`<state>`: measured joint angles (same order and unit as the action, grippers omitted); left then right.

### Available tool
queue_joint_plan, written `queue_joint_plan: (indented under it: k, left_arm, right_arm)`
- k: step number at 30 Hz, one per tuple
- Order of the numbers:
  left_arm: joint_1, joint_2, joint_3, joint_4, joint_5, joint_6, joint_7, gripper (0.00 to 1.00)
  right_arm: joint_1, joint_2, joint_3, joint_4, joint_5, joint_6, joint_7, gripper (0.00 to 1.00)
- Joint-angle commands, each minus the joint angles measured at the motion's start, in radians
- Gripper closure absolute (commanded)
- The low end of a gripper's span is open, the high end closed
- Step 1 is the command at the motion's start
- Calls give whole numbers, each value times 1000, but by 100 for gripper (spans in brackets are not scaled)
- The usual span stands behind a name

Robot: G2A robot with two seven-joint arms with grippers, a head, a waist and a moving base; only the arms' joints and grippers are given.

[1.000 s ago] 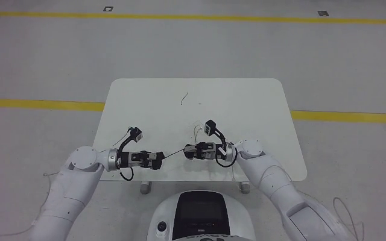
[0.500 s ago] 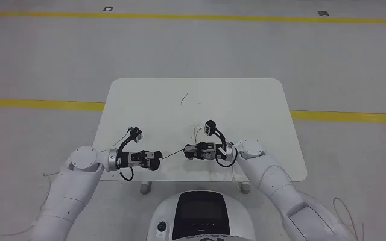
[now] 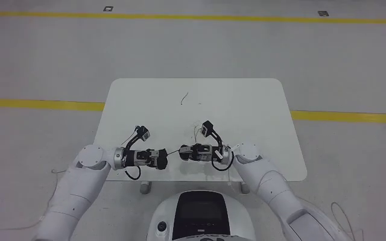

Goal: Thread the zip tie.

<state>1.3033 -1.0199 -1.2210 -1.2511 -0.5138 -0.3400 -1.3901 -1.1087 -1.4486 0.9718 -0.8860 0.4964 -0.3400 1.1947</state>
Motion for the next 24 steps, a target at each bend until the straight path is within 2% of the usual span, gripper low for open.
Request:
queue_joint_plan:
  k: [1,3,9,14,18,24]
  left_arm:
    - [-9,-3,17,9,-15,0,0,0]
    - [-17,-3,28,32,-9,0,0,0]
    - [-17,-3,28,32,-9,0,0,0]
    - [-2,-5,27,20,-53,0,46,0]
    - [5,-6,15,22,-94,0,37,0]
    - [0,-15,7,45,-138,0,10,0]
  right_arm:
    - [-5,-1,5,-9,7,0,7,100]
    - [-5,-1,5,-9,7,0,7,100]
    - [-5,-1,5,-9,7,0,7,100]
    - [-52,6,28,-101,-11,0,-75,100]
    - [-91,13,53,-155,-32,0,-98,100]
    - [-114,12,54,-185,-54,0,-110,100]
